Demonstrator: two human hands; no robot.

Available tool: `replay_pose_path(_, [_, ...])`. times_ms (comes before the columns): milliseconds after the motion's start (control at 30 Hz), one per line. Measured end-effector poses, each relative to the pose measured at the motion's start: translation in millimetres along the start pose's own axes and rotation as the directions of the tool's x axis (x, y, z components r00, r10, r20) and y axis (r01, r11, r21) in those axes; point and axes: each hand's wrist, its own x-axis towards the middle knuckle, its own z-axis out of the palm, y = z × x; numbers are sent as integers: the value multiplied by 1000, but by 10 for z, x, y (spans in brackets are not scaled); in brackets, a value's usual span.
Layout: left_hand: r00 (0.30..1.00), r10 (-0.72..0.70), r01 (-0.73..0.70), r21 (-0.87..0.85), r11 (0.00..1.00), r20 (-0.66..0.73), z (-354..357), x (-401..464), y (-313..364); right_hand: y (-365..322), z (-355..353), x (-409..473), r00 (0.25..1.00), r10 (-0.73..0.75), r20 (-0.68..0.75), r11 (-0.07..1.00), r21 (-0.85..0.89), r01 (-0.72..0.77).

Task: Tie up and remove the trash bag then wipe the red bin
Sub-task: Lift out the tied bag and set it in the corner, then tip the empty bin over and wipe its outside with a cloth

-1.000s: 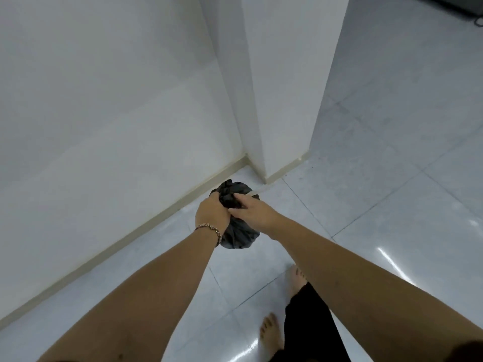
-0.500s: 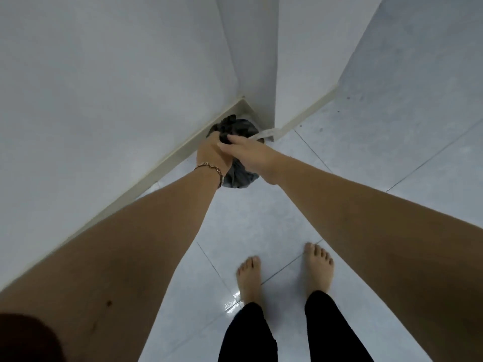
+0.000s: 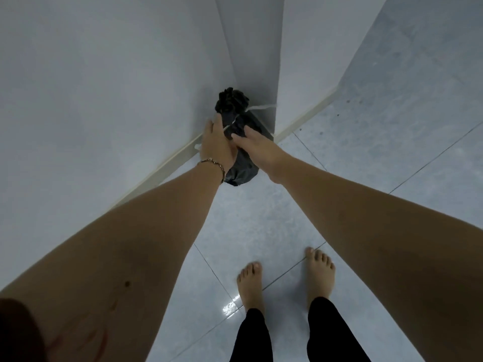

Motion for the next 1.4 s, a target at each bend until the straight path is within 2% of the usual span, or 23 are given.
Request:
replay_pose_path(33, [998,65,-64,48,997,-15,-938,414,635,-42,-35,-87,1000,-3,-10,1000,0,3])
replay_pose_path(67, [998,59,-59,-30,998,0,-1702,765,1329,-103,-69,-196,1000,-1,-22,1000,-4,1])
replay_pose_path(100, [998,-27,28,-7,1000,51,-2185,832,1836,-180,-124,-303,1000,-17,-23,1000,-8,17])
replay_pose_path(133, [999,-26,26,17,1000,-24,-2284,651,1980,-290,-169,-431,999,-33,-36,999,-26,33])
replay_pose_path(167, [999,-36,38,81,996,-24,-2446,583,2142,-420,-250,-565,997,-57,-49,998,-39,55])
replay_pose_path(200, [1000,-1,2,47,999,-26,-2442,380,2221,-565,-349,-723,994,-77,-72,996,-48,74])
replay_pose_path(300, [985,162,-167,83,982,64,-2633,168,2794,-967,-730,-1325,969,-158,-192,986,-86,144])
replay_pose_path(367, [961,257,-268,125,955,101,-2758,-45,3390,-1063,-972,-1896,926,-204,-318,969,-202,144])
replay_pose_path(433, [901,374,-415,187,890,220,-2766,-527,3848,-944,-1173,-2572,873,-227,-432,934,-352,68])
replay_pose_path(533, [767,512,-625,271,732,387,-2787,-1323,4405,-534,-1341,-3792,777,-174,-606,880,-450,-154])
replay_pose_path(600, [672,568,-733,320,600,475,-2800,-1958,4801,-187,-1347,-4726,649,-113,-753,881,-378,-286])
replay_pose_path(667, [548,605,-835,338,433,578,-2727,-2675,5109,195,-1226,-5671,508,-33,-861,906,-241,-349])
replay_pose_path(800, [318,587,-944,308,121,744,-2255,-4254,5536,1103,-666,-7364,251,154,-956,934,58,-353])
replay_pose_path(933, [1,561,-973,131,-192,828,-1588,-6125,5748,1994,71,-8679,-12,306,-952,912,297,-281])
replay_pose_path(967, [-83,541,-960,79,-269,837,-1395,-6615,5770,2232,273,-8962,-62,351,-934,900,355,-255])
replay_pose_path(1033, [-204,505,-923,8,-386,839,-1026,-7517,5795,2662,667,-9453,-134,435,-890,863,455,-219])
replay_pose_path(1100, [-279,469,-899,-56,-434,838,-589,-8512,5721,3188,1101,-10013,-217,509,-833,812,549,-199])
replay_pose_path(1233, [-396,410,-883,-218,-415,822,-44,-10197,5266,4123,1749,-11068,-339,621,-706,697,696,-173])
replay_pose_path(1333, [-474,350,-834,-284,-473,808,159,-11064,5049,4642,1896,-11767,-389,670,-632,625,763,-163])
replay_pose_path(1400, [-489,356,-818,-279,-502,796,333,-11466,5142,4909,1823,-12172,-409,677,-612,616,775,-141])
